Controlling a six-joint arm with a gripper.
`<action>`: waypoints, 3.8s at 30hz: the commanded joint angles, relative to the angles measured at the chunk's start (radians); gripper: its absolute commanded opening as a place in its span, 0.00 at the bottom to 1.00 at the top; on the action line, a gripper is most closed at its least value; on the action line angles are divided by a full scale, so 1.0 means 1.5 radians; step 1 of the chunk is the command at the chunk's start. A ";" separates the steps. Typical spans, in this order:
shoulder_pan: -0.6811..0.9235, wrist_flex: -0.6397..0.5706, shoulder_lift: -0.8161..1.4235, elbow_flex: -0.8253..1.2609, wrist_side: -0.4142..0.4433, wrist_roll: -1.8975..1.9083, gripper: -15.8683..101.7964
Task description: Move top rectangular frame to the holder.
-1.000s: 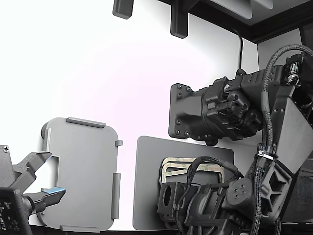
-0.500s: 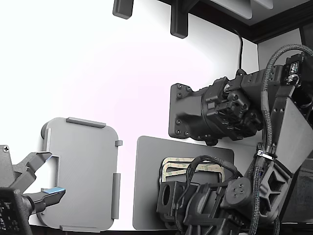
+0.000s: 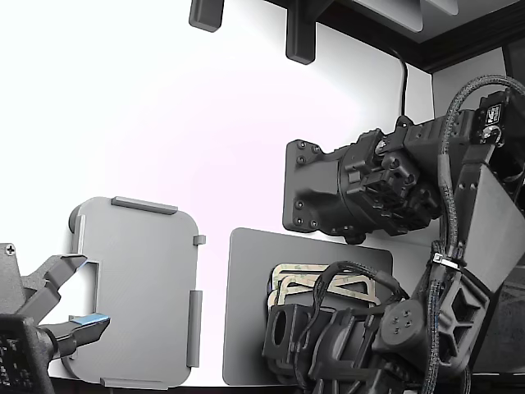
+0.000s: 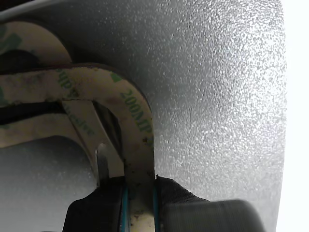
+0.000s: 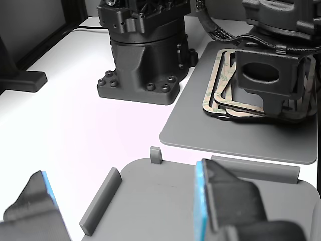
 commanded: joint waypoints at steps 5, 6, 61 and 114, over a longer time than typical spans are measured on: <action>-0.013 0.082 0.010 -0.094 0.007 0.000 0.04; -0.015 0.098 0.010 -0.110 0.010 0.004 0.04; -0.491 0.189 -0.170 -0.498 0.066 0.499 0.04; -0.539 0.133 -0.244 -0.499 0.061 0.437 0.04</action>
